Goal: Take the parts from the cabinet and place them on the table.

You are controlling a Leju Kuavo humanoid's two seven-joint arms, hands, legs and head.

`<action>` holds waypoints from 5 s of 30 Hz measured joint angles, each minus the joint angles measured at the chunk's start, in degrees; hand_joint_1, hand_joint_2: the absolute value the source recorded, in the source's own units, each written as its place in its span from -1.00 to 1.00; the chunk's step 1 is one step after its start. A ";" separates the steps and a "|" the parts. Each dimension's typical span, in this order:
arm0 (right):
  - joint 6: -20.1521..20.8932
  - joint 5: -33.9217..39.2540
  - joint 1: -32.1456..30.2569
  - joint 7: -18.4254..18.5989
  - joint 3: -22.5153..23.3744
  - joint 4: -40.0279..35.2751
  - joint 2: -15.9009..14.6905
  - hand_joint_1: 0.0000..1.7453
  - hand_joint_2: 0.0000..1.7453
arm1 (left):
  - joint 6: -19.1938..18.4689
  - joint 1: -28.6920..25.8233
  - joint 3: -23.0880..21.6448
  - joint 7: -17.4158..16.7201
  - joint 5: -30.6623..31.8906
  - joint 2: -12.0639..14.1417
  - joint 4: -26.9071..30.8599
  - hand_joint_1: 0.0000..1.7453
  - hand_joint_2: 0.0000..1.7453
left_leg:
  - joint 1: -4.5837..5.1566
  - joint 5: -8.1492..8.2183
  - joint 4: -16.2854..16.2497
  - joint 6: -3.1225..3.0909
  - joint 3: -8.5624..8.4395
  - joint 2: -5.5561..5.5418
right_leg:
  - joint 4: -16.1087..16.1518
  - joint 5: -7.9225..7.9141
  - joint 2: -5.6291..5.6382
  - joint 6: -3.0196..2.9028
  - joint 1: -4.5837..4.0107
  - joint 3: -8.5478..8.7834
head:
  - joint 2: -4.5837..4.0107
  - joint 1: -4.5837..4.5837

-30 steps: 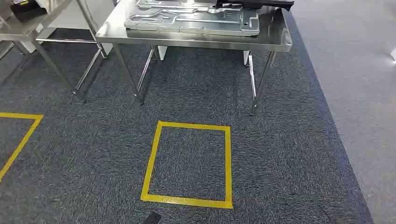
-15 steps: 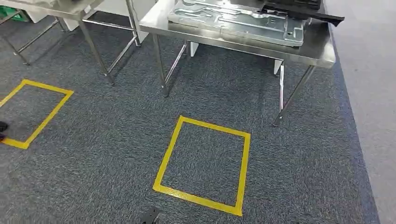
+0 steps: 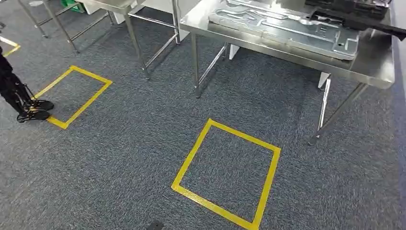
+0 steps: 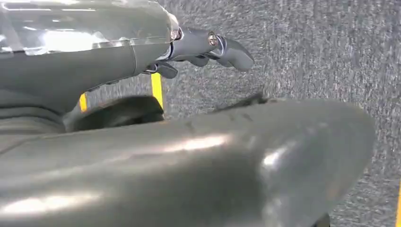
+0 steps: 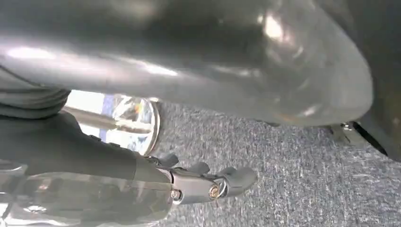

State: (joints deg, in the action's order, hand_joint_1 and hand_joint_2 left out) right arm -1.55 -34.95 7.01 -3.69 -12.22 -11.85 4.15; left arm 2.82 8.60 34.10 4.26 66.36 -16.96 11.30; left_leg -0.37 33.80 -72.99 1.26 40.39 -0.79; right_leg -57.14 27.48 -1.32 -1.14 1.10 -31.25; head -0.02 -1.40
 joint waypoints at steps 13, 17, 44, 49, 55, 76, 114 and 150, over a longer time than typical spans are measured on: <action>-0.04 -0.24 0.11 0.00 0.35 0.00 0.00 -1.00 -1.00 | -0.04 0.00 -0.89 -0.17 -0.37 -0.07 0.00 -1.00 -1.00 | -0.10 -8.09 16.41 -2.82 -8.69 1.35 | -4.29 4.48 -0.32 2.79 -0.20 -0.28 | 0.00 0.02; 0.31 -0.50 -0.26 0.20 0.39 0.02 -0.02 -1.00 -1.00 | -0.07 0.08 -0.96 -0.18 -0.59 -0.11 0.00 -1.00 -1.00 | 0.00 -8.24 16.21 -2.97 -8.29 -1.70 | -18.19 9.47 1.09 3.05 -0.14 -7.07 | 0.00 0.02; 1.64 -3.06 0.71 1.79 0.70 0.24 -0.07 -1.00 -1.00 | 0.81 1.87 -1.35 -2.73 -2.67 -0.92 0.00 -1.00 -1.00 | 0.07 -8.52 15.81 -2.97 -7.73 1.34 | -5.66 6.15 0.41 2.98 0.09 -0.06 | 0.00 0.02; 1.75 -3.10 -0.04 1.81 0.72 0.28 -0.07 -1.00 -1.00 | 0.77 2.01 -1.35 -3.04 -3.04 -1.05 0.00 -1.00 -1.00 | 0.41 -8.57 15.51 -3.24 -7.59 -2.92 | -14.86 6.59 1.34 2.77 0.04 -5.68 | 0.00 0.02; 1.79 -3.15 0.14 1.79 0.72 0.37 -0.33 -1.00 -1.00 | 0.66 2.53 -1.40 -3.24 -3.24 -1.27 0.00 -1.00 -1.00 | -0.23 -8.84 15.25 -1.69 -6.74 -6.98 | -0.92 0.52 5.59 1.35 -0.39 -0.15 | 0.00 0.02; 2.14 -4.24 -0.30 1.60 1.68 0.35 0.09 -1.00 -1.00 | -2.80 1.77 -2.62 -0.37 -4.39 1.36 0.13 -1.00 -1.00 | -0.38 -8.49 14.63 -2.61 -6.48 1.27 | -8.78 7.98 0.35 3.10 0.24 -1.35 | 0.00 0.04; 2.84 -7.26 -1.06 0.50 4.31 0.46 -0.09 -1.00 -1.00 | -1.92 -1.62 -3.30 -2.23 -6.40 6.36 0.22 -1.00 -1.00 | -0.30 -9.19 15.49 -2.10 -7.16 -5.08 | -1.42 0.78 7.12 1.62 0.25 0.30 | 0.00 0.04; 3.32 -8.55 -0.73 0.39 5.55 0.61 -0.09 -1.00 -1.00 | -1.99 -1.36 -3.23 -2.23 -7.65 6.73 0.22 -1.00 -1.00 | -0.28 -8.46 14.43 -0.07 -6.53 -5.14 | -0.99 -0.04 3.52 0.18 0.21 0.04 | 0.00 0.04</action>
State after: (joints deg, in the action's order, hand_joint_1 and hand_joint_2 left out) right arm 1.77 -43.50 6.28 -3.30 -6.67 -11.23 4.07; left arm 0.83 7.23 30.86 2.03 58.71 -10.23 11.52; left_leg -0.65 25.35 -58.56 1.19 33.86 -5.93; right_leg -58.14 27.44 2.20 -0.95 1.31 -31.21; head -0.02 -1.36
